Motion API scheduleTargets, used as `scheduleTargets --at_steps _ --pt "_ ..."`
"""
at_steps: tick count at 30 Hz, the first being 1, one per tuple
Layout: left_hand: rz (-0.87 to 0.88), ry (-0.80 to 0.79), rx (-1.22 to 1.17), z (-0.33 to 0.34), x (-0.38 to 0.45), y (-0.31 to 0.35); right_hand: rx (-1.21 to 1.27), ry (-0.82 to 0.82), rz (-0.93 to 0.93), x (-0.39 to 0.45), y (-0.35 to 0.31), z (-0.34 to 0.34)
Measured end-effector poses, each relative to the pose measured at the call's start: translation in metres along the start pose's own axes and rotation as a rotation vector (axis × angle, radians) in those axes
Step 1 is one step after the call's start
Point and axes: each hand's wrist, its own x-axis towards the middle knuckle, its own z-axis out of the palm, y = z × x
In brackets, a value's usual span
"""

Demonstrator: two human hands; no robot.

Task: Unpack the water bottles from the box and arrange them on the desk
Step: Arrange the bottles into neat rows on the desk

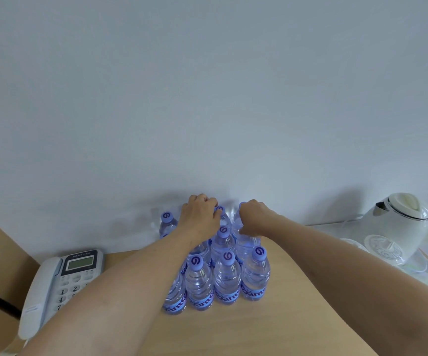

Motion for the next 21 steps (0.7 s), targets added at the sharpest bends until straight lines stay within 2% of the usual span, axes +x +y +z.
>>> scheduleTargets --at_steps 21 --pt "0.010 0.007 0.007 0.0071 0.0035 0.0032 0.004 -0.113 -0.054 0.0056 0.0043 -0.0033"
